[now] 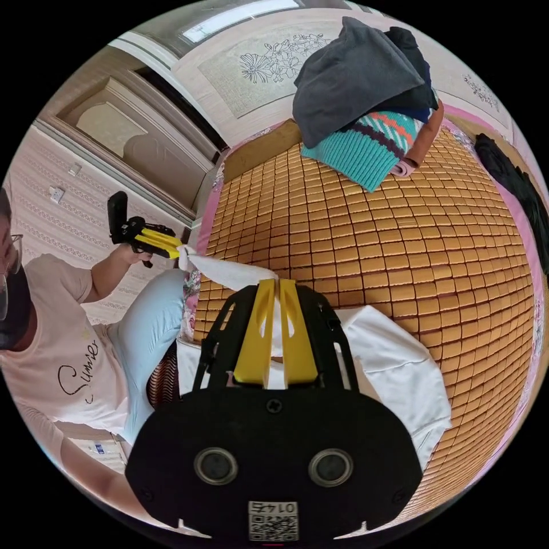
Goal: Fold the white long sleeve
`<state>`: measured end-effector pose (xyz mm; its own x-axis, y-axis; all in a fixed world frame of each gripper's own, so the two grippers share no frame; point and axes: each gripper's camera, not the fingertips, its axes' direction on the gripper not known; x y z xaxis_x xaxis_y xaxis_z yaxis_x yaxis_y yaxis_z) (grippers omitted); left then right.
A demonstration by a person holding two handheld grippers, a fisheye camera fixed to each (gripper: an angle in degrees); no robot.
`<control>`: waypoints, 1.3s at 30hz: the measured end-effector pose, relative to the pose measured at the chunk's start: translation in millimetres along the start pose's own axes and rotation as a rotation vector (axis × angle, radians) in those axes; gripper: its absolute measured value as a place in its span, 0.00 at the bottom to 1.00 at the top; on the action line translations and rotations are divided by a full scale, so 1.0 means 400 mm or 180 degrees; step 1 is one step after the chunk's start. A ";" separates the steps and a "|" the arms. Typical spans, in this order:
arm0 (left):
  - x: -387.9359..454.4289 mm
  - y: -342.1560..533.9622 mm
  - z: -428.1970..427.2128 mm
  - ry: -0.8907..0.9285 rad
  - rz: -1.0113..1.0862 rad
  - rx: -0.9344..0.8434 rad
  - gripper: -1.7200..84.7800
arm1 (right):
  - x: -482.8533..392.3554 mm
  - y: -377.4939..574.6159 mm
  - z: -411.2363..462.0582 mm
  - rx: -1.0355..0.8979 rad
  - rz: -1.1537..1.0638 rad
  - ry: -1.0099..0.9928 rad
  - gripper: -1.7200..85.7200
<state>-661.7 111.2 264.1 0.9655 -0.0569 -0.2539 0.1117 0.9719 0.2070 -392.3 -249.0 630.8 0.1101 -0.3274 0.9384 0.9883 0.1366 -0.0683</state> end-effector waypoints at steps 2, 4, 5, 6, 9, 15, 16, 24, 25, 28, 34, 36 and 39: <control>-0.054 0.006 -0.014 -0.0419 -0.0165 0.0042 0.09 | -0.009 -0.009 0.004 0.0072 0.0112 0.0192 0.06; -0.088 0.020 -0.023 -0.0441 -0.0334 0.0079 0.10 | -0.015 -0.010 0.008 0.0063 0.0262 0.0417 0.08; -0.100 0.033 -0.028 -0.0339 -0.0392 0.0126 0.11 | -0.016 -0.010 0.009 0.0044 0.0309 0.0476 0.09; -0.102 0.047 -0.032 -0.0298 -0.0425 0.0181 0.11 | -0.016 -0.007 0.011 -0.0001 0.0378 0.0593 0.10; -0.088 0.061 -0.022 -0.0428 -0.0332 0.0237 0.11 | -0.013 -0.004 0.028 -0.0184 0.0578 0.0993 0.11; -0.117 -0.024 0.055 -0.0557 -0.0380 0.0170 0.13 | -0.002 -0.022 0.098 -0.0386 0.0948 0.1220 0.12; -0.120 -0.033 0.070 -0.0581 -0.0363 0.0095 0.12 | -0.013 -0.022 0.103 -0.0299 0.0976 0.1345 0.10; -0.081 0.014 0.031 -0.0857 0.0022 -0.0118 0.02 | -0.070 -0.023 0.094 -0.0268 0.0922 0.1488 0.02; -0.084 0.028 0.023 -0.0815 0.0005 -0.0102 0.02 | -0.071 -0.019 0.089 -0.0242 0.0960 0.1472 0.02; -0.110 0.078 0.029 -0.0690 -0.0136 -0.0248 0.06 | -0.073 -0.007 0.076 -0.0135 0.1066 0.1330 0.02; -0.141 0.044 -0.014 -0.0701 -0.0397 0.0069 0.10 | -0.100 0.021 -0.006 0.0189 0.1184 0.1386 0.05; -0.147 -0.004 0.022 -0.0633 -0.0411 0.0018 0.12 | -0.094 0.029 -0.024 0.0176 0.1293 0.1431 0.07; -0.154 -0.046 0.098 -0.0492 -0.0486 -0.0273 0.12 | -0.067 0.034 0.006 -0.0196 0.1447 0.1417 0.11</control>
<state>-714.2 88.0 312.9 0.9642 -0.2328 -0.1269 0.2453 0.9648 0.0945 -382.2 -236.3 605.6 0.5402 -0.6083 0.5815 0.8353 0.3036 -0.4583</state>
